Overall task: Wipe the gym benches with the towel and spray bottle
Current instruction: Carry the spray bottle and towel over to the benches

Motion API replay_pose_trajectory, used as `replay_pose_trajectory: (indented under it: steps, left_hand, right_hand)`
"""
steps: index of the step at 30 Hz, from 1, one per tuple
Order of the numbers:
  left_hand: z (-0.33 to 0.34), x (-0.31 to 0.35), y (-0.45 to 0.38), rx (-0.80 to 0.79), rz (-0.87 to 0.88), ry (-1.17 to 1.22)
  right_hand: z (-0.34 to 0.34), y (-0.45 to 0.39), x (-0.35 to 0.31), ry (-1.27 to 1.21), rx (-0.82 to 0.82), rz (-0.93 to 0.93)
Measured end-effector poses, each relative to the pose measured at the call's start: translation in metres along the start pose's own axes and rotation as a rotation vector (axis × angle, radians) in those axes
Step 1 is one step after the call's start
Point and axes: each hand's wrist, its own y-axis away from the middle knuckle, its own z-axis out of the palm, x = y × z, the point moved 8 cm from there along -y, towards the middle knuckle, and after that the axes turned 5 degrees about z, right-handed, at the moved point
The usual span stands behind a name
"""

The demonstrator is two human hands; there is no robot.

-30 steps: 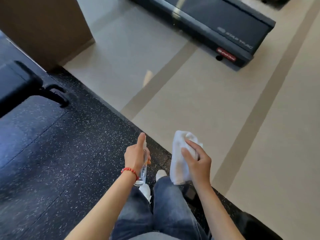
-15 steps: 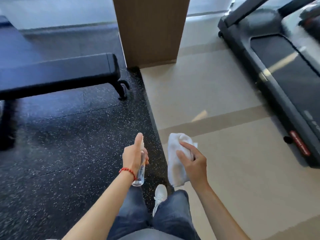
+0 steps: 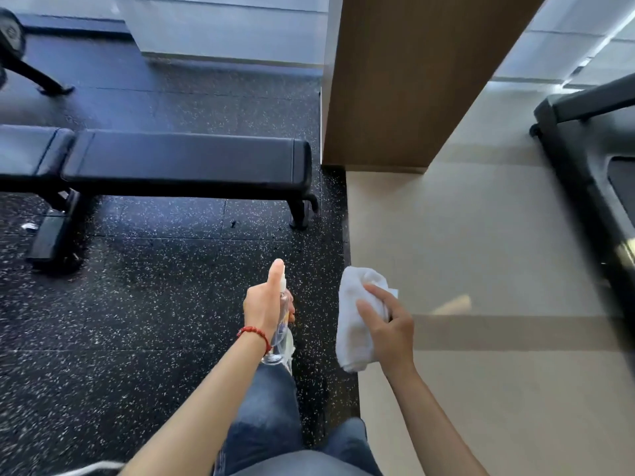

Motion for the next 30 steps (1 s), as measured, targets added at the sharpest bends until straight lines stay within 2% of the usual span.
replay_pose_trajectory:
  steps: [10, 23, 30]
  left_hand:
    - [-0.021, 0.081, -0.134, 0.039, -0.024, 0.0]
    - [0.009, 0.142, -0.277, 0.173, -0.111, 0.027]
    - [0.016, 0.151, -0.323, 0.246, -0.192, 0.041]
  right_hand:
    - [0.099, -0.12, -0.09, -0.004, -0.041, -0.042]
    - [0.149, -0.3, -0.143, 0.048, -0.12, -0.038]
    - [0.177, -0.355, -0.16, 0.097, -0.167, -0.008]
